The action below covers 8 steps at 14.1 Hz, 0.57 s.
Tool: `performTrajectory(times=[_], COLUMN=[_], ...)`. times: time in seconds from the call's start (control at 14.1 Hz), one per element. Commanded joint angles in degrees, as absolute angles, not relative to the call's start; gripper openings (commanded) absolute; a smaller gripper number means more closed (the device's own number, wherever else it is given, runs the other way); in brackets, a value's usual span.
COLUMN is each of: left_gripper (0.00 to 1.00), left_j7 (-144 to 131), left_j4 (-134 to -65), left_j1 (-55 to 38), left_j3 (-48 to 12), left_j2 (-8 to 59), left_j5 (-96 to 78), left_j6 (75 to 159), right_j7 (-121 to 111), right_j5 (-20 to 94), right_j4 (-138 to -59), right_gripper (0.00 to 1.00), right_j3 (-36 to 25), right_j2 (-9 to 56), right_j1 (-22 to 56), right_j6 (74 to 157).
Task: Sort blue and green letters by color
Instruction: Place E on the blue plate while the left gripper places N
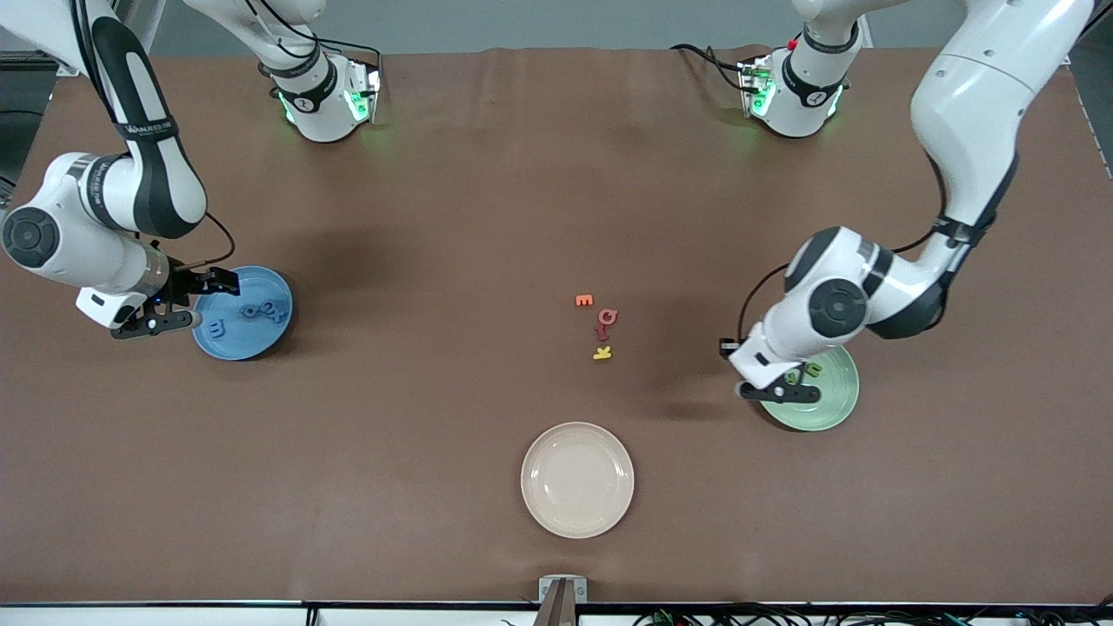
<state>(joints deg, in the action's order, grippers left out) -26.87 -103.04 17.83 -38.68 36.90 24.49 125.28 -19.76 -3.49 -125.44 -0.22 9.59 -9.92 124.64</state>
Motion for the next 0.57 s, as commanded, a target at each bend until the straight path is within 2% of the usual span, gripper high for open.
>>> performTrajectory(times=[0.0,0.28,0.5], left_gripper=[0.15,0.15,0.16], left_j7=[-24.4,-20.1,-19.1], left_j4=[-104.9,-106.3,-107.7], left_j1=[20.7,24.9,27.6], left_j3=[-39.5,-39.5,-39.5], left_j2=[34.5,34.2,34.5], left_j5=[24.8,25.2,30.0], left_j6=[123.6,123.6,123.9], right_j7=[-17.4,-7.8,-3.2], right_j5=[-3.1,-1.3,-2.0], right_j4=[-120.4,-106.2,-92.4], right_gripper=[1.00,1.00,1.00], right_j3=[0.5,0.8,0.7], right_j2=[8.3,8.5,10.2], right_j1=[-9.5,-6.5,-3.5], right_j6=[118.2,102.0,90.2])
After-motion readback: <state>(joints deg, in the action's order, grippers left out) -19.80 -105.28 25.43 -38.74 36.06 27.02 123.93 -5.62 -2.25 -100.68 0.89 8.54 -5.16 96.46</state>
